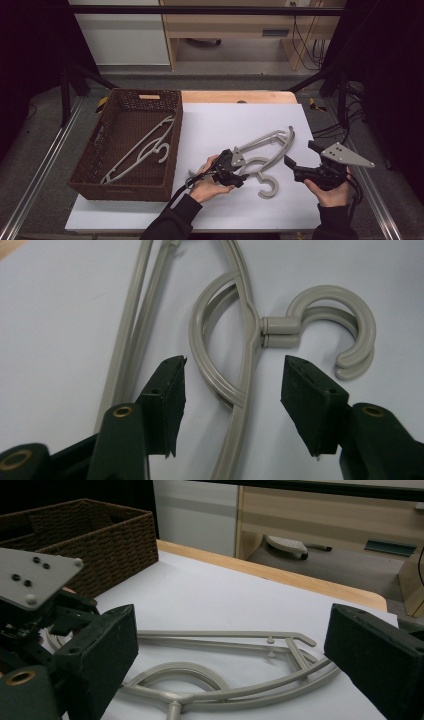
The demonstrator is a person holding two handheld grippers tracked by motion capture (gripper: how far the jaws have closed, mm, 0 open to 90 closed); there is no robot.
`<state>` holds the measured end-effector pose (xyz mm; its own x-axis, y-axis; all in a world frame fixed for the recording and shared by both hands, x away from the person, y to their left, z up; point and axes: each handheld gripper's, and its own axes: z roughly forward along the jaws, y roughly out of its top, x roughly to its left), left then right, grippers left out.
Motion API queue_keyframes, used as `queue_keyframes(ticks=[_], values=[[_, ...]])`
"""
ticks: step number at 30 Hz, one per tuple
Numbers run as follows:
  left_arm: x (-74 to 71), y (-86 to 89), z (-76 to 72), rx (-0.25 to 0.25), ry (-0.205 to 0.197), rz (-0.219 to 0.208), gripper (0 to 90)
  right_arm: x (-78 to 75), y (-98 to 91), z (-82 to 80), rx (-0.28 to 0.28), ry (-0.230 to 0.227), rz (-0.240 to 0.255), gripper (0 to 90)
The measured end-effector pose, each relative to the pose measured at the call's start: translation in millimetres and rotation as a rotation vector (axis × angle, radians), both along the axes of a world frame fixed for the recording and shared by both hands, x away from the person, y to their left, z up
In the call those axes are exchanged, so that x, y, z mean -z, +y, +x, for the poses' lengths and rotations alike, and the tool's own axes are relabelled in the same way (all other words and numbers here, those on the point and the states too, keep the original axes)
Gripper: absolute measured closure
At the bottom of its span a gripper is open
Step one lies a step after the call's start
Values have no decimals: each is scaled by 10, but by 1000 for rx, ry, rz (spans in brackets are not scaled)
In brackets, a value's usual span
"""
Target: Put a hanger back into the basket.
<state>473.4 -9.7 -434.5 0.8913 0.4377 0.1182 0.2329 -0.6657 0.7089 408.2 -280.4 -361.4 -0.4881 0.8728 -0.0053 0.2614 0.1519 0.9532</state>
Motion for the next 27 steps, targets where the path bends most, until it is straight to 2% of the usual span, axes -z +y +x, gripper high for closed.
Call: queue_keyframes(ticks=[1,4,10,12,18,27], values=[[9,-21,14,8,-2,19,431,0,0,0,0,0,0,73],[47,-97,44,13,3,18,451,7,14,5,-5,5,-6,73],[115,-234,94,33,17,66,511,-1,3,-1,-6,3,2,77],[131,-273,108,40,23,68,518,-2,1,-1,-7,2,4,78],[172,-372,139,63,33,96,587,-8,-2,-3,-12,-4,2,82],[240,-479,193,75,61,162,693,-16,-13,-10,-11,-4,7,87]])
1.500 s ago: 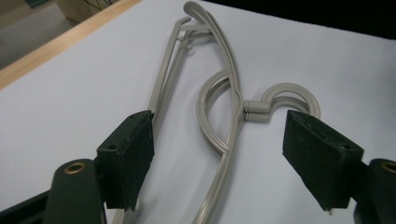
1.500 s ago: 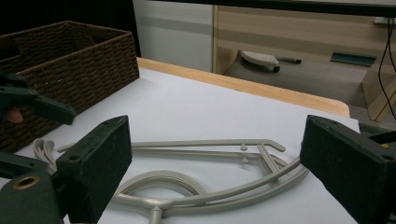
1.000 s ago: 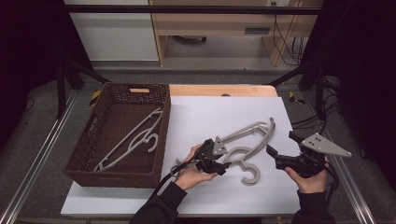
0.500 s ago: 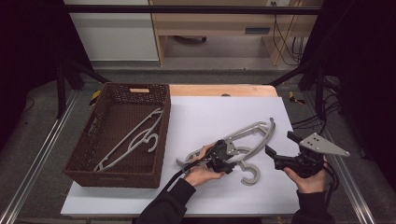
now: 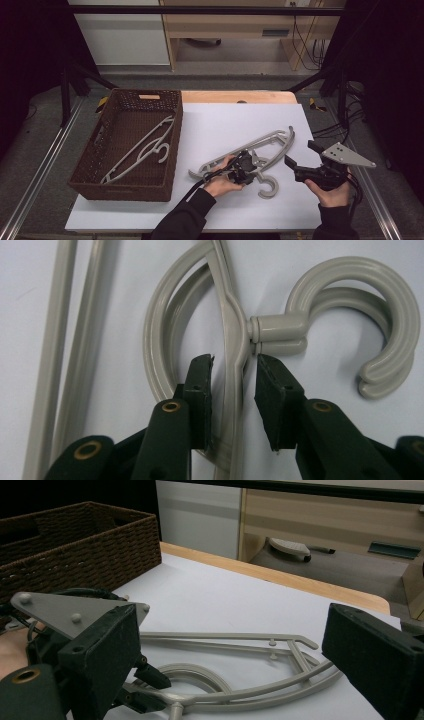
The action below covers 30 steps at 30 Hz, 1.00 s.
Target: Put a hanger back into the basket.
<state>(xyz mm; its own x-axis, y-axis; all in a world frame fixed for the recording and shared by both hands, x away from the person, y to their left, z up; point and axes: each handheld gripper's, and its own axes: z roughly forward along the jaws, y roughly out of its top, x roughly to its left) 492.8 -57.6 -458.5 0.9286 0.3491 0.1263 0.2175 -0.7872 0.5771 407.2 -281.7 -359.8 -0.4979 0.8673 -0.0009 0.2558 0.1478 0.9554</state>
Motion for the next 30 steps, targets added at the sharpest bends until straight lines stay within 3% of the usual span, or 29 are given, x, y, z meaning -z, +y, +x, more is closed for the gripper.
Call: queue_keyframes(ticks=[3,7,14,19,25,30], values=[[22,-14,22,7,26,14,735,-3,-5,0,-2,-3,0,87],[9,-1,38,6,44,0,789,-9,-15,-7,1,-5,6,87],[-21,19,42,12,64,6,811,-6,-15,-1,1,-2,2,87],[-77,48,38,15,77,-13,815,-5,-27,-1,4,-3,5,87],[-152,86,14,16,67,-12,817,-5,-34,-3,7,-1,9,87],[-250,133,-27,16,71,-55,818,-9,-51,-5,10,-5,9,88]])
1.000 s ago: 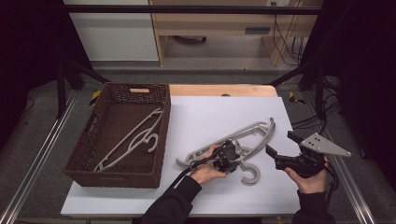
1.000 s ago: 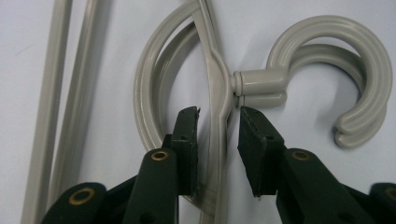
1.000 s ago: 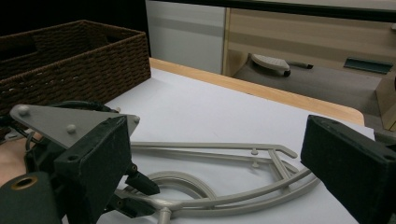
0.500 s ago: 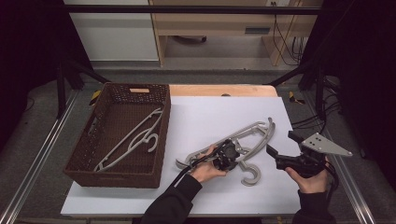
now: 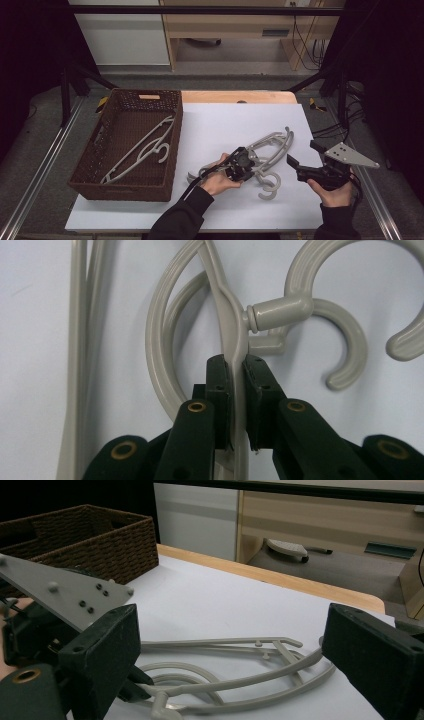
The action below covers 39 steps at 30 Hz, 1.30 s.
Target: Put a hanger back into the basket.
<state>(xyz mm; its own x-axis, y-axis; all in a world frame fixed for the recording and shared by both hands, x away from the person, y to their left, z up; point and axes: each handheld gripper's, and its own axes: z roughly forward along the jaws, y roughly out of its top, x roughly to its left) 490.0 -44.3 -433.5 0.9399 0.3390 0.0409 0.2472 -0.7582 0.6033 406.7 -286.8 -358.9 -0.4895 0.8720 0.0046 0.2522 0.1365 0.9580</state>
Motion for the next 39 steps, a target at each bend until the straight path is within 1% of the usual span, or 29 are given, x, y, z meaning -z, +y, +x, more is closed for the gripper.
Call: queue_keyframes(ticks=[5,9,11,16,21,27,32,34,38,39], values=[[-112,63,-38,-8,-8,-23,819,-4,-20,-4,4,-4,1,89],[-204,141,-39,-15,-12,-28,819,-17,-34,-16,8,-6,6,88],[-253,190,-42,-18,-6,-44,819,-23,-54,-22,12,-9,9,87],[-387,292,-71,-23,-16,-72,819,-32,-85,-34,18,-6,18,84],[-562,382,-129,-18,-38,-91,819,-24,-79,-25,15,-7,9,81],[-786,500,-192,-20,-66,-126,819,-31,-83,-33,18,-6,16,81],[-961,608,-234,-28,-93,-145,819,-30,-89,-35,20,-4,15,81],[-1040,657,-253,-30,-99,-160,819,-28,-82,-30,18,-8,15,81],[-1185,746,-279,-23,-100,-208,819,-21,-74,-24,16,-4,5,81],[-1219,766,-288,-21,-106,-213,820,-20,-74,-23,17,-4,6,81]])
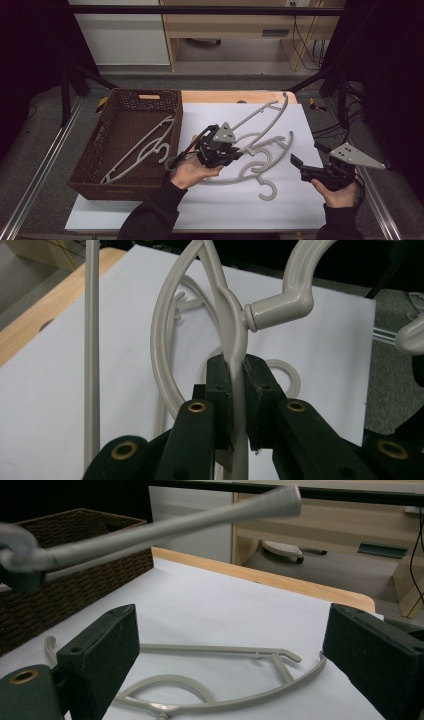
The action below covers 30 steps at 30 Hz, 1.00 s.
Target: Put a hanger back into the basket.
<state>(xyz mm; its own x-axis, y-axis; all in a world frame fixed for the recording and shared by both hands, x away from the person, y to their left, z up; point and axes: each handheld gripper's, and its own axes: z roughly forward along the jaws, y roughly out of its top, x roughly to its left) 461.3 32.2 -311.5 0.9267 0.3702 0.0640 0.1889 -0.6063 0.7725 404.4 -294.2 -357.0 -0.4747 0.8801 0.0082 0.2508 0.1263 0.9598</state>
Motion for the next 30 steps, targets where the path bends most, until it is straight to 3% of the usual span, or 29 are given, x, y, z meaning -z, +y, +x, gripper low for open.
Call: queue_keyframes(ticks=[10,16,30], values=[[-341,149,-128,-13,-52,-61,819,2,9,0,-2,3,-1,81],[-524,311,-163,-43,-80,-66,819,8,25,6,-8,4,-5,81],[-643,957,-144,-151,-97,-62,819,30,74,28,-13,14,-19,79]])
